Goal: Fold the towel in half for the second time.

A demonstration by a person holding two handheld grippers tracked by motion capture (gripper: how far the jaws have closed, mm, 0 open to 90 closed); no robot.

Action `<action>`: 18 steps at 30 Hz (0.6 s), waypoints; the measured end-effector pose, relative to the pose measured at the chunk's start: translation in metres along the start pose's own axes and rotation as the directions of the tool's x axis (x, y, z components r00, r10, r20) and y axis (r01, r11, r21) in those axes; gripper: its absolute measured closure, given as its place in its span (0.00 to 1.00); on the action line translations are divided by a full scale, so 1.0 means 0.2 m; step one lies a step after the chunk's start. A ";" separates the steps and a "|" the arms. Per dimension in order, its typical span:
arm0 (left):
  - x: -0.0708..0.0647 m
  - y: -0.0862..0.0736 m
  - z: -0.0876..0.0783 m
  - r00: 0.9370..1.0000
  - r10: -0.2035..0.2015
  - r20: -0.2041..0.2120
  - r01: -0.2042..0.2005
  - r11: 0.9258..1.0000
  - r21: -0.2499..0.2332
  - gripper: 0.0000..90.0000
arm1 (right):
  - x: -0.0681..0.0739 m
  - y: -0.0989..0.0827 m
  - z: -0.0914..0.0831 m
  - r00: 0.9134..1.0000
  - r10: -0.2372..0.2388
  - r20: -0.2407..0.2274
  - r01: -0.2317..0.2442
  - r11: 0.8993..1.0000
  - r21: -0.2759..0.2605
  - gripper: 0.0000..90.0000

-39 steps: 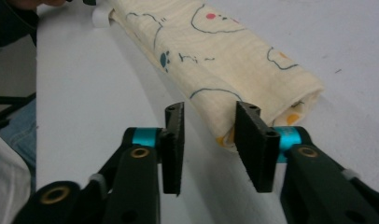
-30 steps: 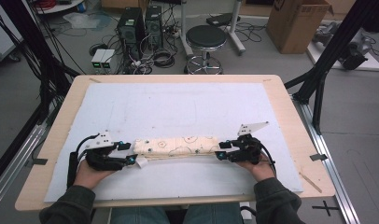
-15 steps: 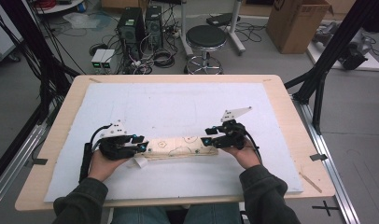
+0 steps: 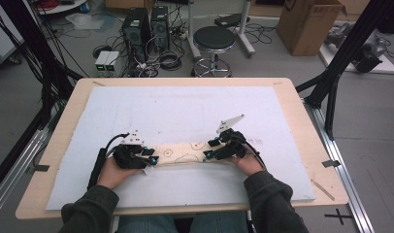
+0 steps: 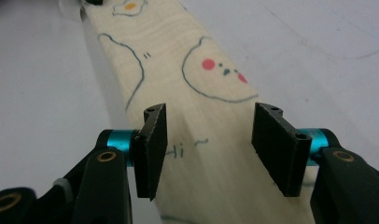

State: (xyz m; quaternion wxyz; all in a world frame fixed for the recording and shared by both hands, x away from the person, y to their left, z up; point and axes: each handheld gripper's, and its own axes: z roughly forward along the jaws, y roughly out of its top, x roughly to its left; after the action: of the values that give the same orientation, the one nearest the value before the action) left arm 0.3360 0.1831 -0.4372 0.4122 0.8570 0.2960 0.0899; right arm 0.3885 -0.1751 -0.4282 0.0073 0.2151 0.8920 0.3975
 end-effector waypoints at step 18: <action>0.00 -0.03 -0.03 1.000 0.026 0.004 -0.026 0.999 0.022 0.51 | -0.01 -0.13 -0.09 0.998 -0.026 0.051 0.025 1.000 0.008 0.45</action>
State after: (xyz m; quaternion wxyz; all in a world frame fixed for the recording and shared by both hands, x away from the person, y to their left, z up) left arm 0.3305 0.1892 -0.4373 0.4023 0.8654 0.2848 0.0903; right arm 0.3770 -0.2048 -0.4351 0.0342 0.2139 0.8957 0.3883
